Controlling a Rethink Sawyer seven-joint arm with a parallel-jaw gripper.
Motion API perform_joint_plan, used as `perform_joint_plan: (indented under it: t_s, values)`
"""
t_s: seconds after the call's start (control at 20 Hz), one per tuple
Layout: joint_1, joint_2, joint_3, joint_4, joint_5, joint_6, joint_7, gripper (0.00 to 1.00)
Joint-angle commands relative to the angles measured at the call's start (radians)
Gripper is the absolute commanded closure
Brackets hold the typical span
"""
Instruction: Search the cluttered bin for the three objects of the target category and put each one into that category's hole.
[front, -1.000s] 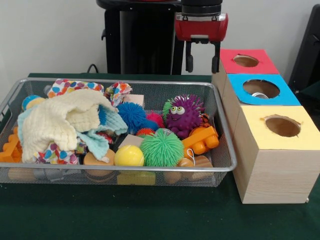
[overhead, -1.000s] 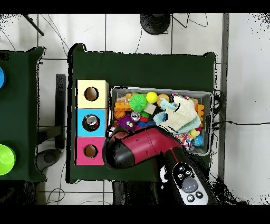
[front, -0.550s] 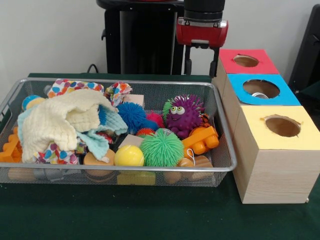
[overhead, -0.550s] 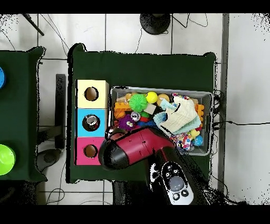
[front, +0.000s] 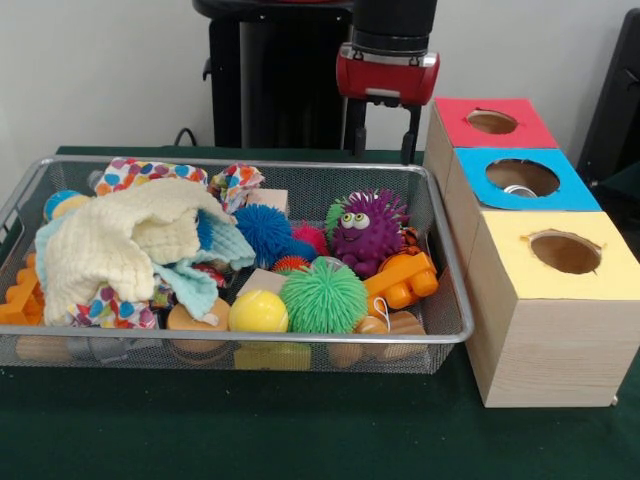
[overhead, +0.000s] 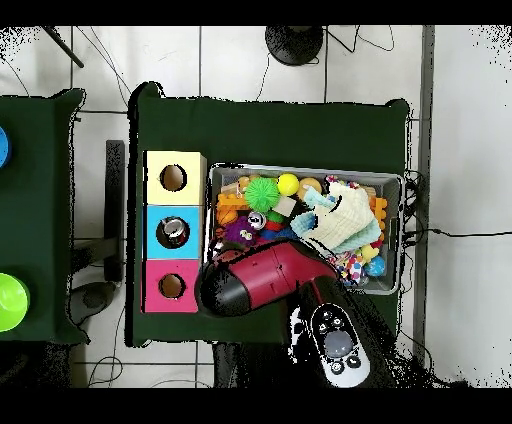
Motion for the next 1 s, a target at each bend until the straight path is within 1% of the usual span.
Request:
perform_joint_plan:
  t_s: [0.05, 0.35, 0.45, 0.55, 0.7, 1.0]
  values:
    - [0.009, 0.054, -0.049, -0.072, -0.041, 0.008, 0.008, 0.00]
    - [0.026, 0.089, -0.070, -0.104, -0.044, -0.017, 0.017, 0.00]
    - [0.032, 0.089, -0.078, -0.108, -0.044, -0.014, 0.014, 0.00]
    - [0.019, 0.088, -0.069, -0.103, -0.030, -0.010, 0.003, 0.00]
    - [0.027, 0.084, -0.072, -0.098, -0.018, -0.015, 0.016, 0.00]
    - [0.041, 0.066, -0.075, -0.096, 0.018, 0.014, 0.035, 0.00]
